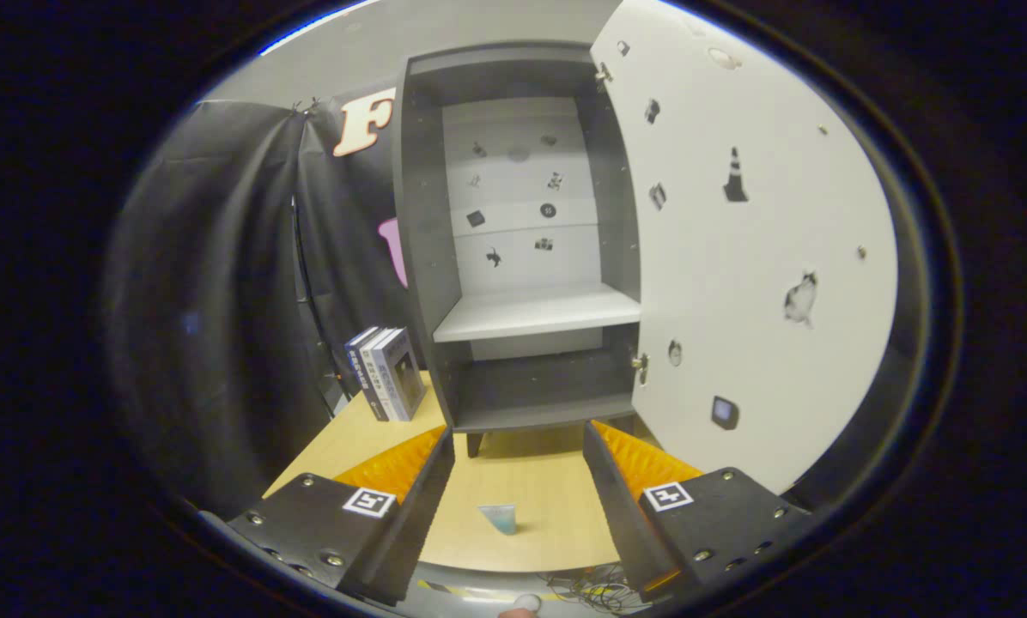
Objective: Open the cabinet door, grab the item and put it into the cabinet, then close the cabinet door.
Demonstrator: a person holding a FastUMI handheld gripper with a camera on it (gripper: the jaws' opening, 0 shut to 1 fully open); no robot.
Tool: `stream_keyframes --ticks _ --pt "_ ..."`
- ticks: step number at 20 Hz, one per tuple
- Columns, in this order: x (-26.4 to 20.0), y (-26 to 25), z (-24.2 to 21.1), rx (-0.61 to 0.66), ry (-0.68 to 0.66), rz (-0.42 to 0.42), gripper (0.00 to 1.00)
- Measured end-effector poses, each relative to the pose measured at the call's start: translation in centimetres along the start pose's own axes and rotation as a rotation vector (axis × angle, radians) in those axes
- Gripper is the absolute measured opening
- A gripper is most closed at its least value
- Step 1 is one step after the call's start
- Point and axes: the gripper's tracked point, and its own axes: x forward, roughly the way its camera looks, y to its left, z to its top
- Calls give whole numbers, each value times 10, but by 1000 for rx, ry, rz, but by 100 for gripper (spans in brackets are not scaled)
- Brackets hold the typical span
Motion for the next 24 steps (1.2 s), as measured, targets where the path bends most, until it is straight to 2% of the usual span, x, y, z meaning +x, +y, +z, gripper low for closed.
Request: stream_keyframes --ticks 6,11,22,24 --pt "72 16 -82 49 160 59 90" --pt "114 9 -141 64 275 58 91" --pt "144 12 -230 53 408 49 90" --pt "147 12 -231 62 404 46 62"
